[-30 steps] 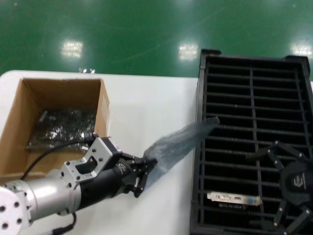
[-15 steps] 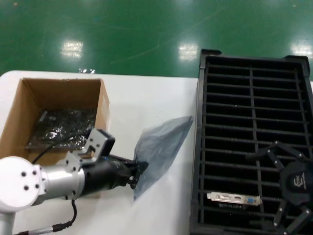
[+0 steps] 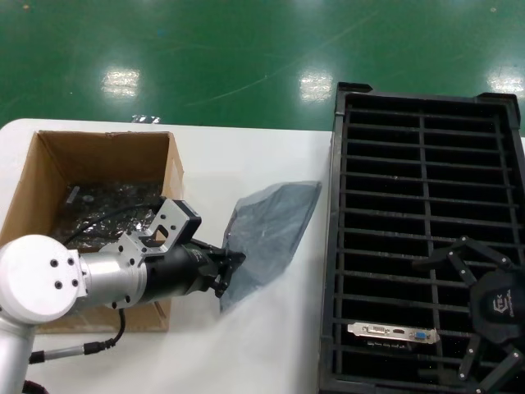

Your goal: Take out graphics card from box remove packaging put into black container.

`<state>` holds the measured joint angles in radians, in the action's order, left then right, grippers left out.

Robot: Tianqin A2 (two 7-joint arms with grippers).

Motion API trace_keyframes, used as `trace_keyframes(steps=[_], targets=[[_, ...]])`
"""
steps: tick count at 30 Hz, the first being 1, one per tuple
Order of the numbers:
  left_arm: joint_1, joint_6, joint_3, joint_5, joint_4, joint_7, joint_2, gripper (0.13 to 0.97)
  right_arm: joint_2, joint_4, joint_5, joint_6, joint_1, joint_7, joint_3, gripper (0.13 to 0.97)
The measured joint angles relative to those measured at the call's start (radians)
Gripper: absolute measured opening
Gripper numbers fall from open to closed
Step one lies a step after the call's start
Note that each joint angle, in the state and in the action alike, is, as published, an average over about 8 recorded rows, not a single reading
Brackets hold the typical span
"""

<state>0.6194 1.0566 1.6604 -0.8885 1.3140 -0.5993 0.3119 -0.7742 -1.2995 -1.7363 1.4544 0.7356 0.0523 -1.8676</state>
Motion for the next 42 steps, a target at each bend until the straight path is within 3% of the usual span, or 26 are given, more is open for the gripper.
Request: trace_keyframes(steps=[11, 20, 27, 33, 42], targets=[[0.04, -0.039, 0.026, 0.025, -0.035, 0.048, 0.009, 0.173, 0.0, 0.0, 0.0, 0.0, 0.0, 0.0, 0.0, 0.966], [0.055, -0.039, 0.024, -0.004, -0.048, 0.043, 0.003, 0.274, 0.0, 0.0, 0.0, 0.0, 0.0, 0.0, 0.0, 0.966], [0.063, -0.059, 0.013, -0.025, -0.019, 0.058, 0.013, 0.421, 0.0, 0.0, 0.0, 0.0, 0.0, 0.0, 0.0, 0.966], [0.053, -0.064, 0.005, -0.045, 0.045, 0.072, 0.035, 0.551, 0.0, 0.0, 0.0, 0.0, 0.0, 0.0, 0.0, 0.966], [-0.02, -0.037, -0.021, -0.059, 0.246, 0.055, 0.105, 0.744, 0.0, 0.0, 0.0, 0.0, 0.0, 0.0, 0.0, 0.966]])
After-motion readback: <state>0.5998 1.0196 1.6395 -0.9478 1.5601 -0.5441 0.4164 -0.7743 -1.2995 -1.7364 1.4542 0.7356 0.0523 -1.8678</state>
